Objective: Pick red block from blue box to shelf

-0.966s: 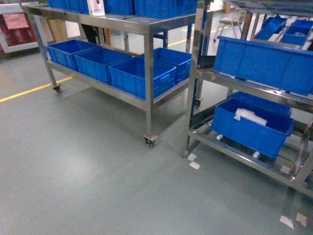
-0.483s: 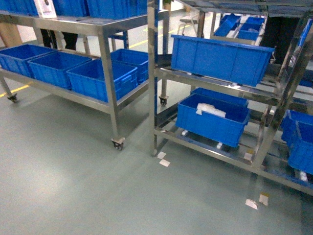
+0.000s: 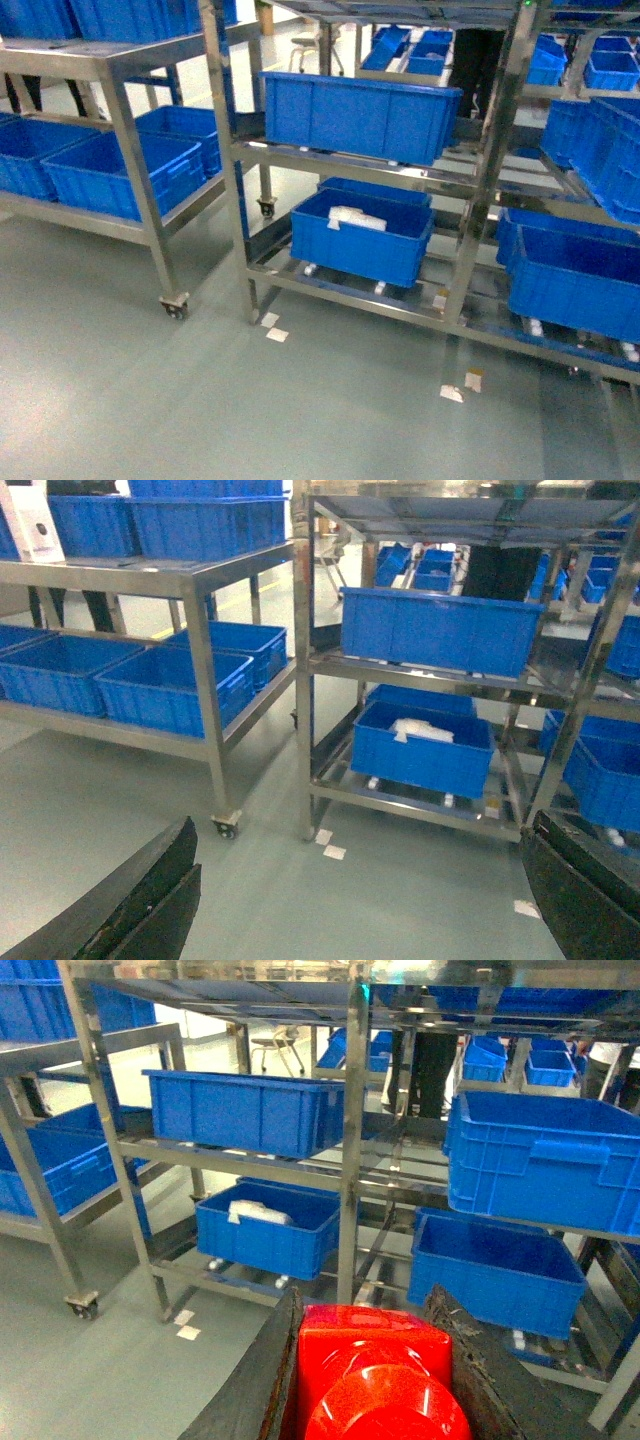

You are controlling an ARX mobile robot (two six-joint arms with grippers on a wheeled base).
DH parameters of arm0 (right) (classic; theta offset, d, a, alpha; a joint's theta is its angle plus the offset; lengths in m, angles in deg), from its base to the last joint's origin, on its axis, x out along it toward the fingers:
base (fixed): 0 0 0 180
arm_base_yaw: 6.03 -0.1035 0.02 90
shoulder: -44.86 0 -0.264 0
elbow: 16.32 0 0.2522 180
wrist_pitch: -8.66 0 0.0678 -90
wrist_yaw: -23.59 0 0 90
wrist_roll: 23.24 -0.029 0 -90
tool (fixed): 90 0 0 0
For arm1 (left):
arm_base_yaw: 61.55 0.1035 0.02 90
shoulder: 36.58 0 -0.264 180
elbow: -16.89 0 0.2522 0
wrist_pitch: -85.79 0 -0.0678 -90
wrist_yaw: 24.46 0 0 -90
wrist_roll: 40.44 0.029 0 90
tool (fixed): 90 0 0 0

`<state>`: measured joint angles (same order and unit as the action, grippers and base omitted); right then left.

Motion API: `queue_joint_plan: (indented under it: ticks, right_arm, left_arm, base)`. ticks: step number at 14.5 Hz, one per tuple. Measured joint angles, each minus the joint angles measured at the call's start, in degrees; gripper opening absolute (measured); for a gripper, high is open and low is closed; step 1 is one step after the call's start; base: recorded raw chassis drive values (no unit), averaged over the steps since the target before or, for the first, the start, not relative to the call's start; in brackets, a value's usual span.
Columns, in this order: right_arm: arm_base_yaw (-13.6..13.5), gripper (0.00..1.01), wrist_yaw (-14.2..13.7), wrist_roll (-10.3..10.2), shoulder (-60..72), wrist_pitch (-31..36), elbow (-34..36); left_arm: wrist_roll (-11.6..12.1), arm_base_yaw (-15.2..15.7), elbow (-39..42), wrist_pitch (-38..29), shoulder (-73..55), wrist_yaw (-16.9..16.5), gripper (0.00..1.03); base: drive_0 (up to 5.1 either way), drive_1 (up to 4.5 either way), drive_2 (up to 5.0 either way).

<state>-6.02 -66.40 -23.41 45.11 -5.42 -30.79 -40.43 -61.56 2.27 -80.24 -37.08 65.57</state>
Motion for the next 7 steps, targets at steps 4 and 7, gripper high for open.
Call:
queue_joint_plan:
  ticks: [4, 7]
  right_arm:
    - [0.0, 0.29, 0.02, 0.0, 0.0, 0.02, 0.0]
    - [0.0, 0.29, 0.0, 0.0, 0.0, 0.02, 0.0]
  left_arm:
    - [0.0, 0.0, 0.0, 0.0, 0.0, 0.0, 0.98]
    - [0.0, 0.0, 0.0, 0.0, 0.0, 0.0, 0.98]
  base:
    - [-1.6, -1.56, -1.6]
    - [-1.6, -1.57, -1.6]
